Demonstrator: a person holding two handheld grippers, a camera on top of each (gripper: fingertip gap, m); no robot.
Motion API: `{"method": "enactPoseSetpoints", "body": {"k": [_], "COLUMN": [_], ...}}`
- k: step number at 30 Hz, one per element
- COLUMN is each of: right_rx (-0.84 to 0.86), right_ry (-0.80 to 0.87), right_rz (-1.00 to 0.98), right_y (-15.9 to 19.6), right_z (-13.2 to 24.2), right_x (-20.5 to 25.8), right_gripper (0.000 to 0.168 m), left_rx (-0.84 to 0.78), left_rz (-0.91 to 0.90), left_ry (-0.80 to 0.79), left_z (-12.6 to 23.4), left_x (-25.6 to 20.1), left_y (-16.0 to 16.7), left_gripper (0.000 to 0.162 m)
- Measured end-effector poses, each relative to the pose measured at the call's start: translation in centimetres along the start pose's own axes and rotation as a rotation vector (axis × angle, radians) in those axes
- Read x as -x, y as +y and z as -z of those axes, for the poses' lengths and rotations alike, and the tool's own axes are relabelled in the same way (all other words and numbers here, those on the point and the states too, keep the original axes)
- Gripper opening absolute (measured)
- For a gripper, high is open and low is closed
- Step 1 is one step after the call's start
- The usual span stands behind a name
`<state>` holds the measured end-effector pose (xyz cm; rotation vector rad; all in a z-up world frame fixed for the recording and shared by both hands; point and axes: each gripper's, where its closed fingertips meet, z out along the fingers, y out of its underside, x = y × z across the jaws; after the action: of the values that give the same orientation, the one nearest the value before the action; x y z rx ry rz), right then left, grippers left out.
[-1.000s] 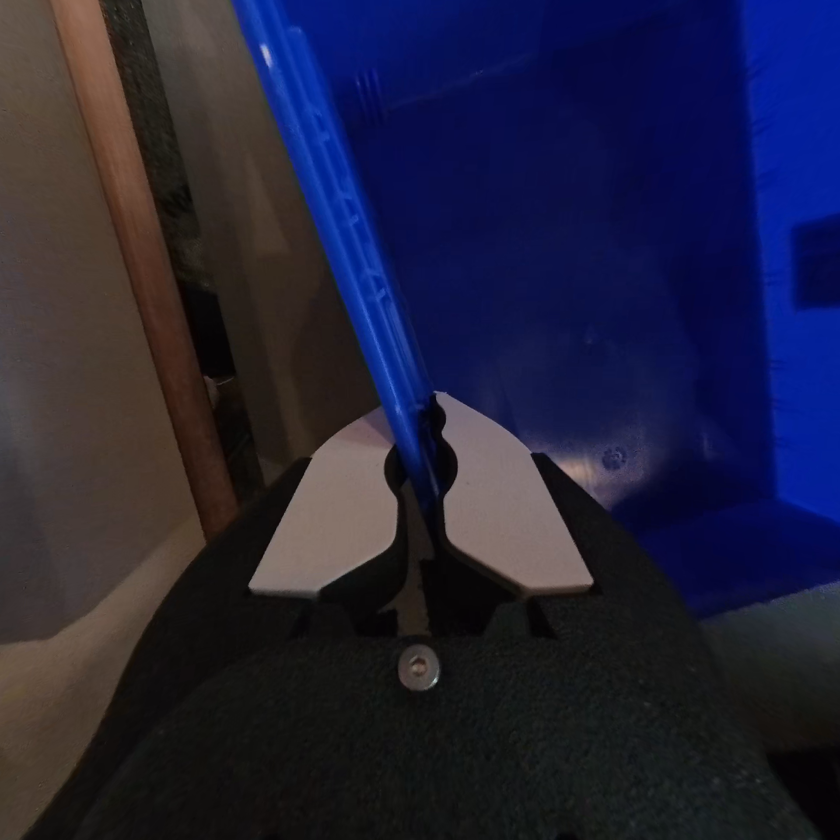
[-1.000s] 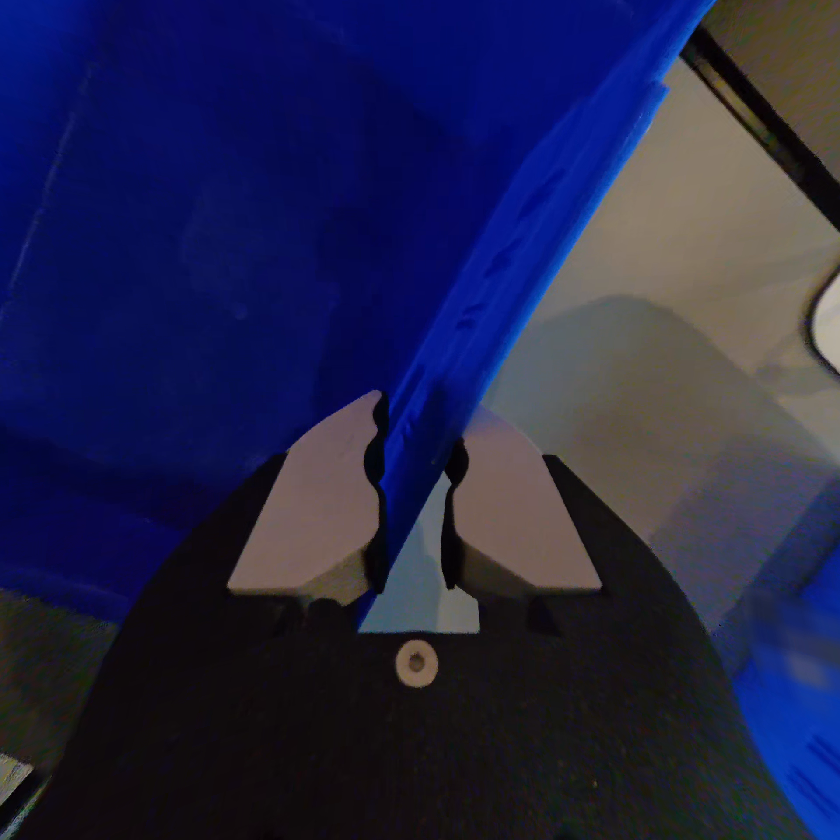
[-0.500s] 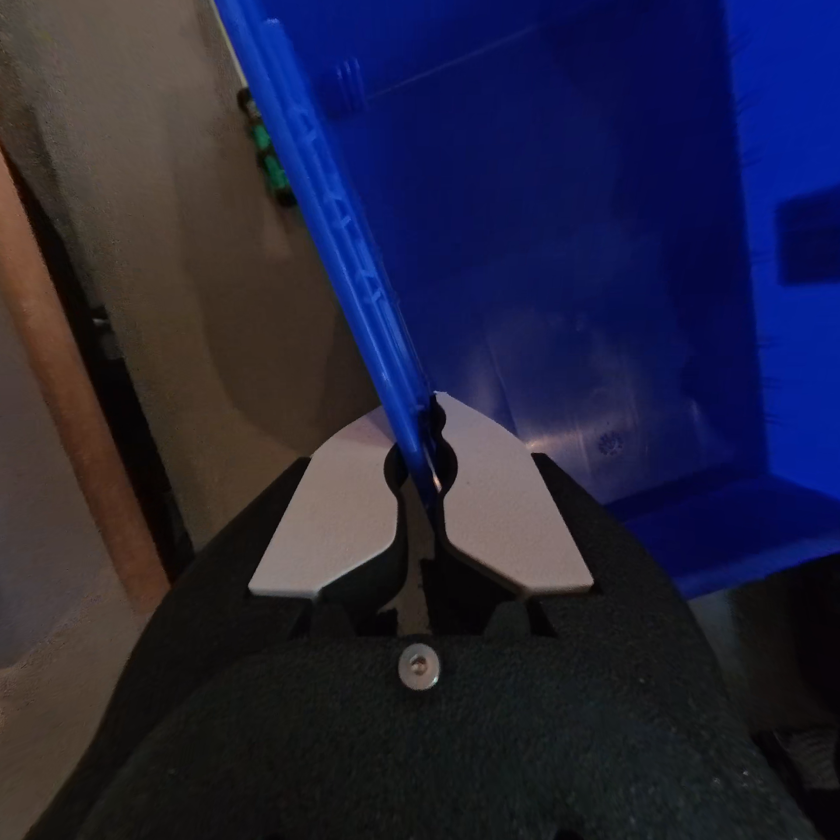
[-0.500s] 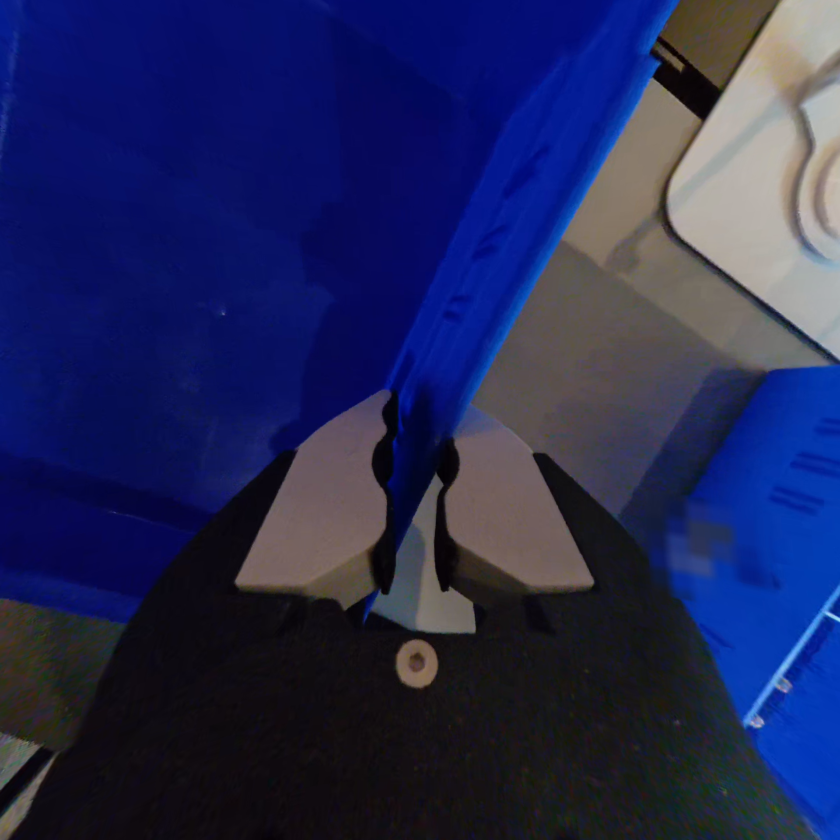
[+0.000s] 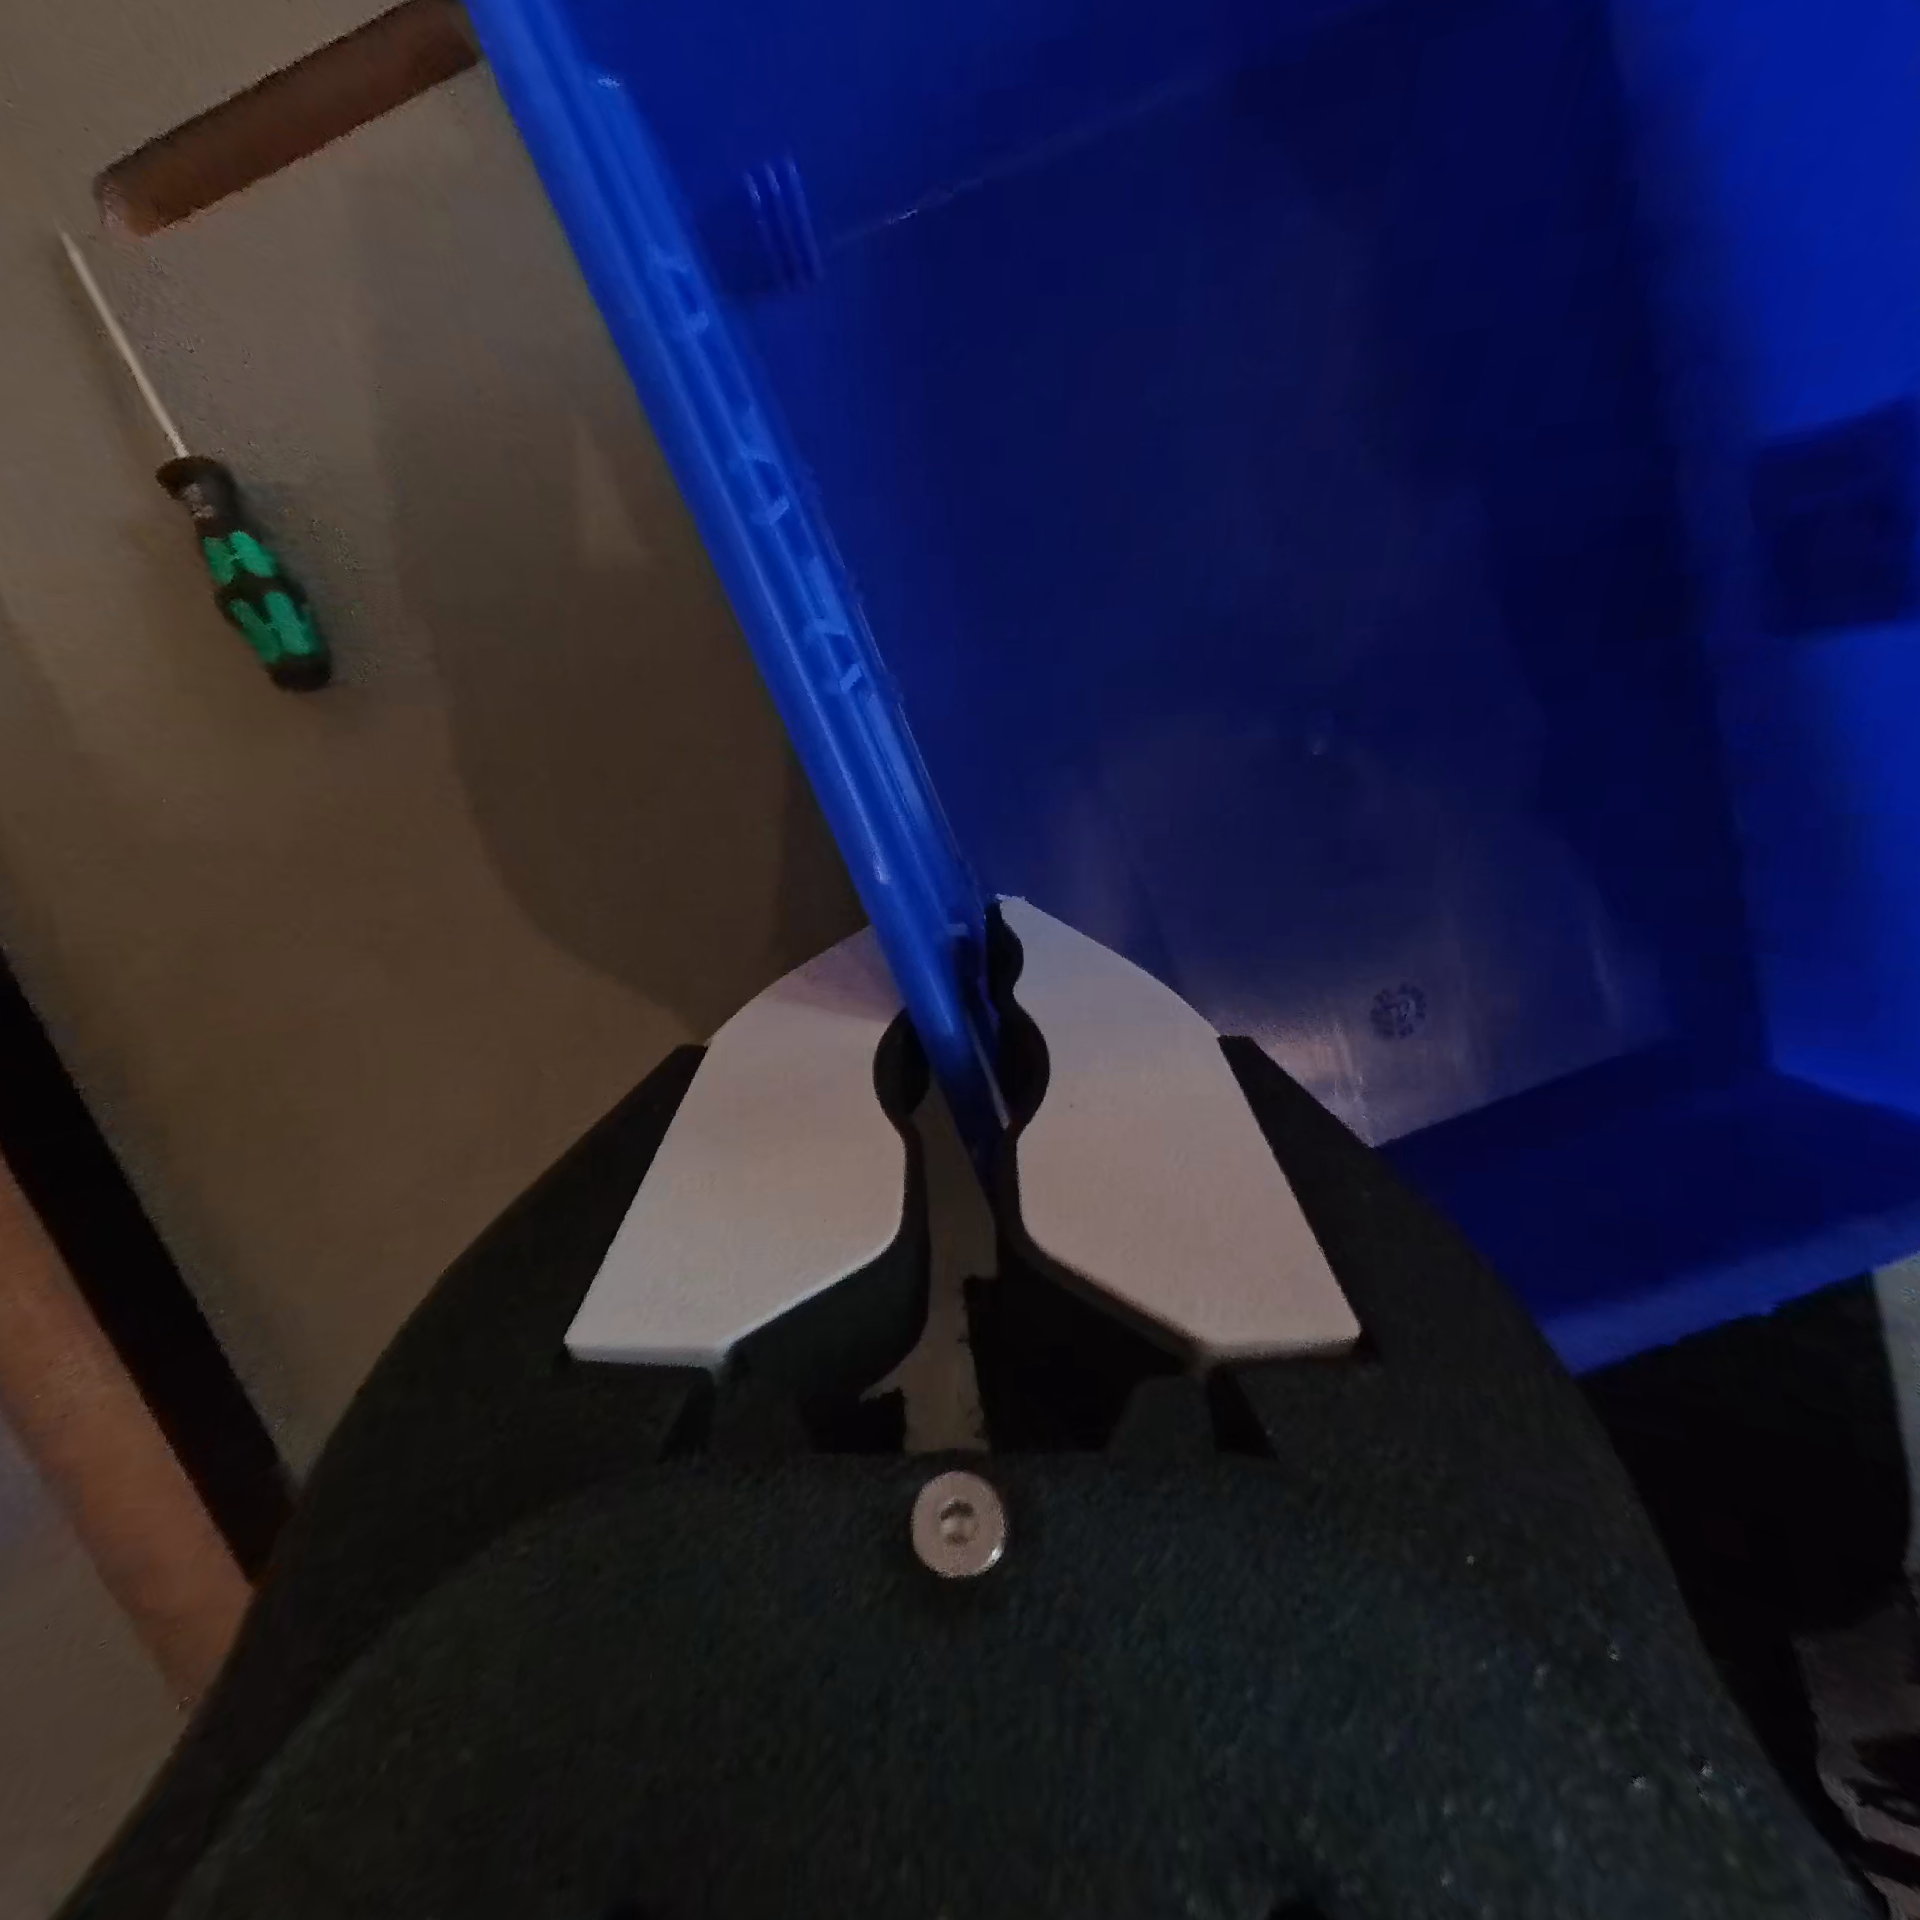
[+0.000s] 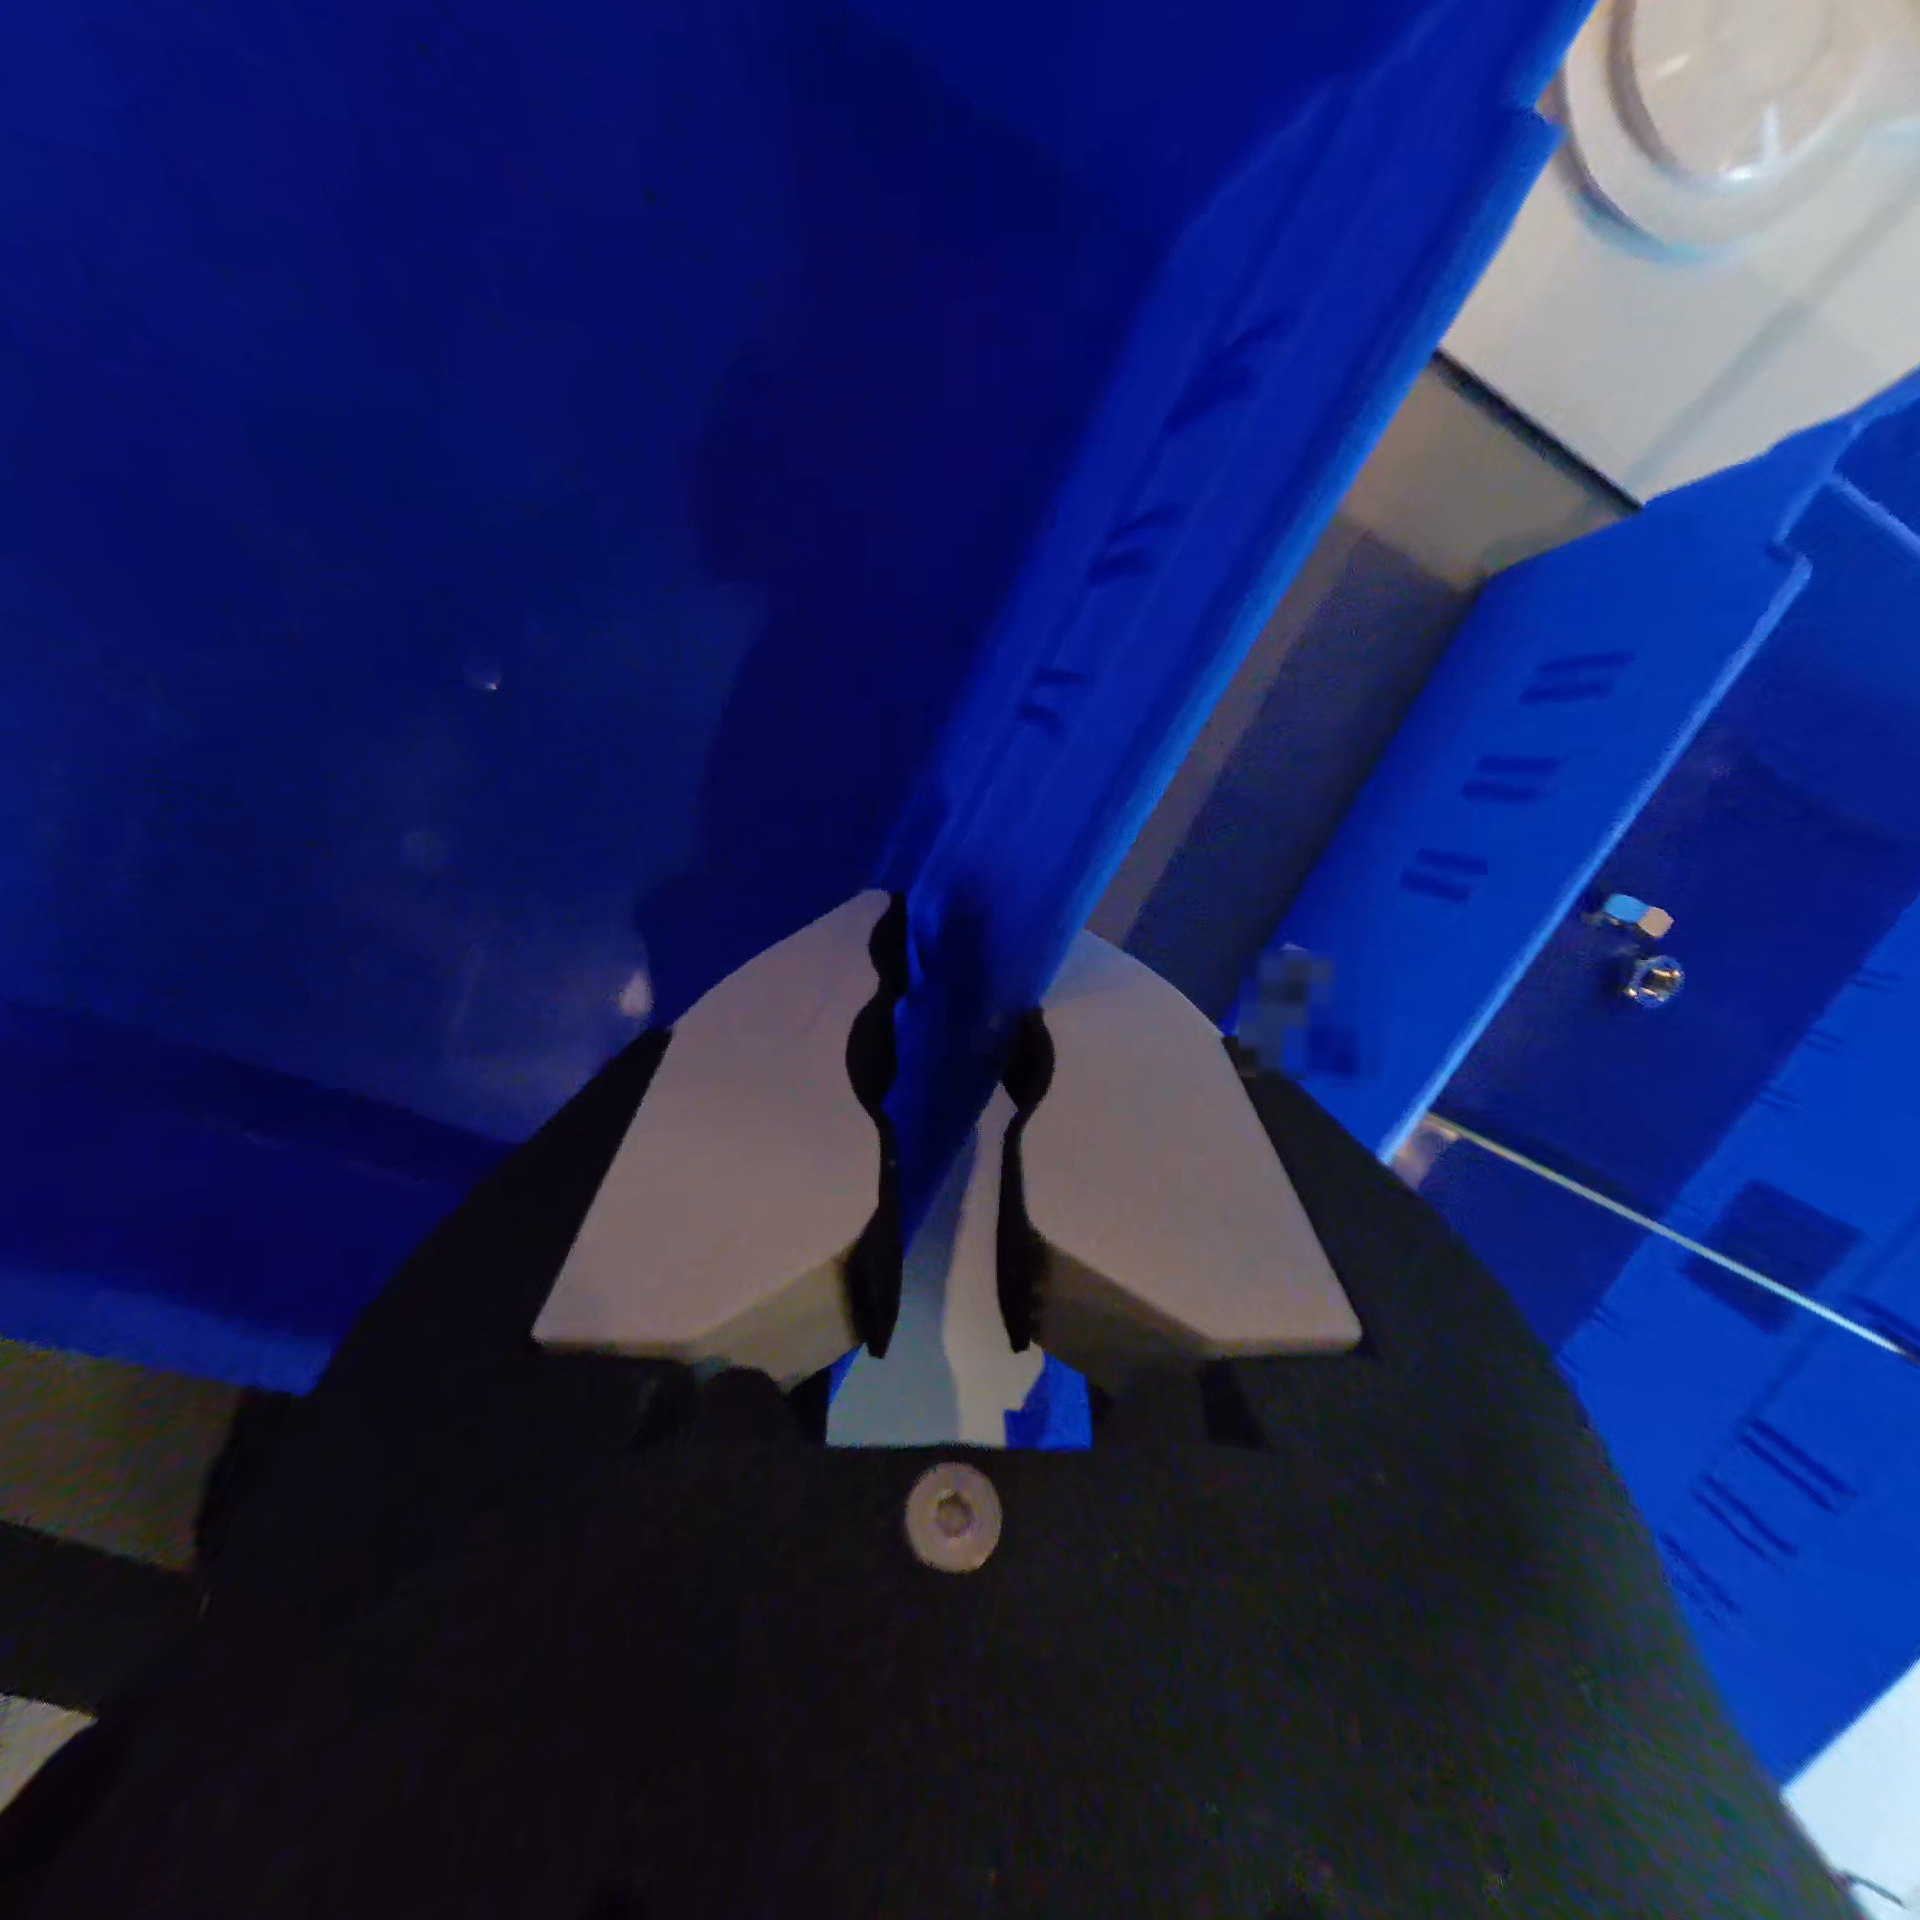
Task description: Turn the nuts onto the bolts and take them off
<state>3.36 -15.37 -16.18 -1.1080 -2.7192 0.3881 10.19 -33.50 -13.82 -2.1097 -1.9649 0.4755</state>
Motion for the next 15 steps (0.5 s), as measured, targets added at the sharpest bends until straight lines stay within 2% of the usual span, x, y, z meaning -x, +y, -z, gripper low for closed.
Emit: {"method": "enactPoseSetpoints", "body": {"k": [8,15], "right_rx": [0.106,0.126], "right_ry": [-0.032,-0.039], "right_rz": [0.040,0.033], "right_y": [2.5,3.3], "right_z": [-1.0,-1.1], "right_x": [-2.6,-3.4], "right_gripper": [0.019,0.018], "left_rx": [0.028,0.029], "left_rz": [-0.021,0.001], "left_ry": [-0.006,0.042], "left_z": [-1.0,-2.3], "left_x": [-3.1,-4.3], "left_y": [-0.9,-0.7], "left_gripper": [0.010,0.009]}}
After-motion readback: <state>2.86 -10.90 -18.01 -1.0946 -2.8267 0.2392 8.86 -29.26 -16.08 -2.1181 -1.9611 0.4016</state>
